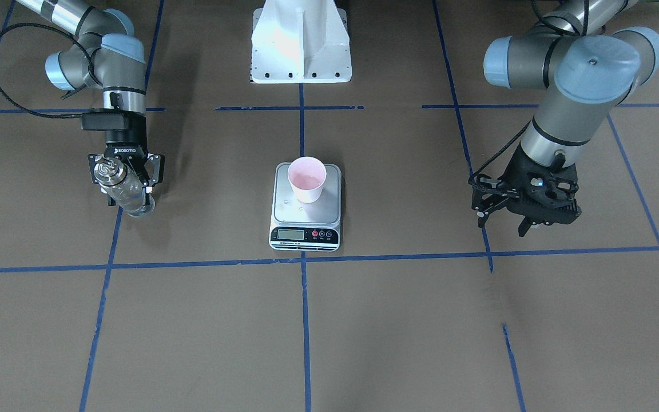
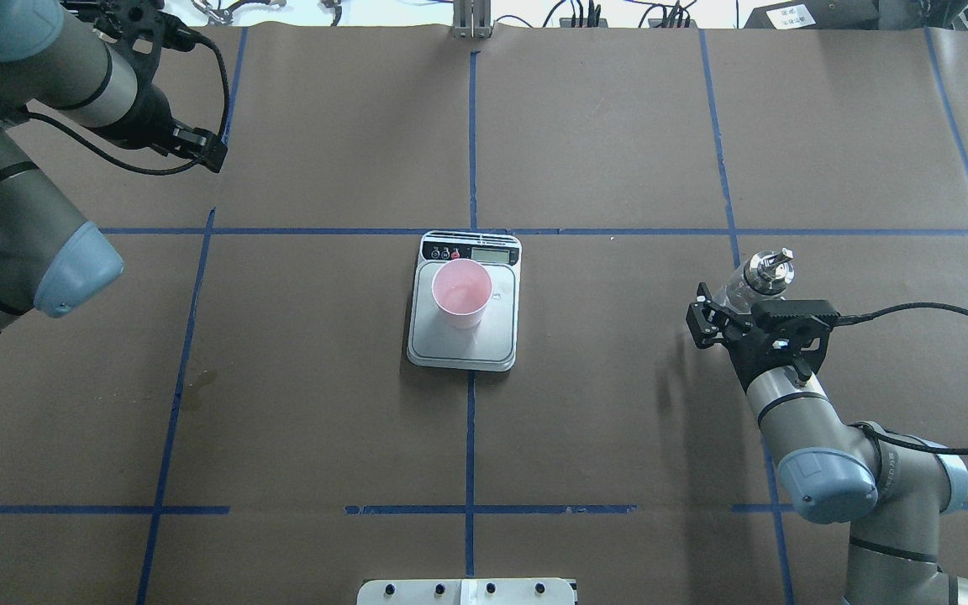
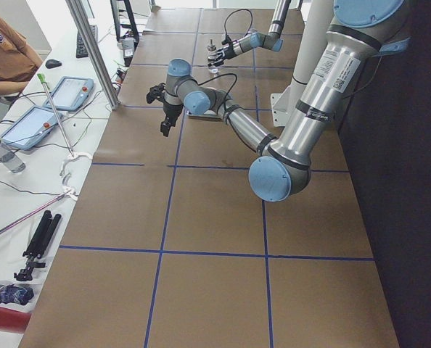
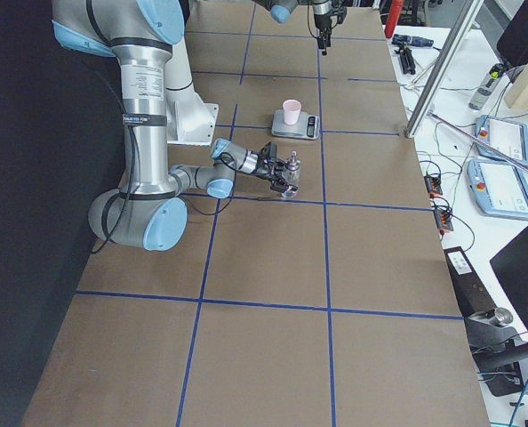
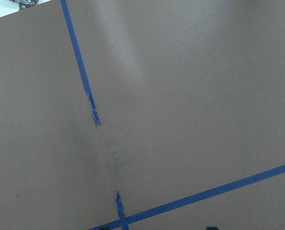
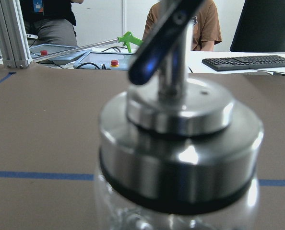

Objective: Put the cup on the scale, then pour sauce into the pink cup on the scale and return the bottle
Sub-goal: 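Lift and carry the bottle with the right gripper toward the cup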

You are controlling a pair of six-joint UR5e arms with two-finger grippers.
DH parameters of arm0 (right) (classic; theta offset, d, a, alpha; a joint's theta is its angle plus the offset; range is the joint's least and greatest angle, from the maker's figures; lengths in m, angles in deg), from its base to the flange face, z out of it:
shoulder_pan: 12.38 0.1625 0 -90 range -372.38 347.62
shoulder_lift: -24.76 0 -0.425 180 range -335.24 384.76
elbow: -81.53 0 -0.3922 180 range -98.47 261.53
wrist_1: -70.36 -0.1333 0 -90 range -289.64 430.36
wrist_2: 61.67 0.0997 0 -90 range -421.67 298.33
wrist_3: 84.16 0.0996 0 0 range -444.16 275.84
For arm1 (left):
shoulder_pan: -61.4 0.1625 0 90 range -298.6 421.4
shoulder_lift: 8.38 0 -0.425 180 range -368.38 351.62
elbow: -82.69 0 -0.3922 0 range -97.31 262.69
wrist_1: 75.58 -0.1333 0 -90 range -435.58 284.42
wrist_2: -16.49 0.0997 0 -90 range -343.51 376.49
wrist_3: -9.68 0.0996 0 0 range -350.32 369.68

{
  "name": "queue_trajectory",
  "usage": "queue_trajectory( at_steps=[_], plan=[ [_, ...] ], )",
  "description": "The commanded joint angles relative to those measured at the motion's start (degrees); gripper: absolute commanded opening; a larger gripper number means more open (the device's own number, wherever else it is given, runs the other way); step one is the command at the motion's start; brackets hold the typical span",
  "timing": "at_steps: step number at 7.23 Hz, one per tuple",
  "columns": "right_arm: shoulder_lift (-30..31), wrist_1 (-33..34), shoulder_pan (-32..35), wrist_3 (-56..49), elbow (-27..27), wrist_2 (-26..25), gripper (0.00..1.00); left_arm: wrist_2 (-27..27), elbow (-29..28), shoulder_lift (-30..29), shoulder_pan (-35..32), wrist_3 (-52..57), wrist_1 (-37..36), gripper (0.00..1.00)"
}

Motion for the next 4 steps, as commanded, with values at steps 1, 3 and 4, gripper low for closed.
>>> queue_trajectory(
  at_steps=[1,3,4],
  plan=[
    [-0.2,-2.0,0.3,-4.3,-0.1,-0.3,0.00,-0.1,0.7,0.1,0.0,0.0,-0.3,0.73],
    [-2.1,-2.5,1.8,-9.6,0.7,-0.3,0.00,-0.2,0.9,0.0,0.1,0.0,-0.7,0.73],
    [-2.3,-2.5,2.1,-9.9,1.2,-0.7,0.00,-0.2,1.0,0.0,0.1,-0.1,-0.7,0.73]
  ],
)
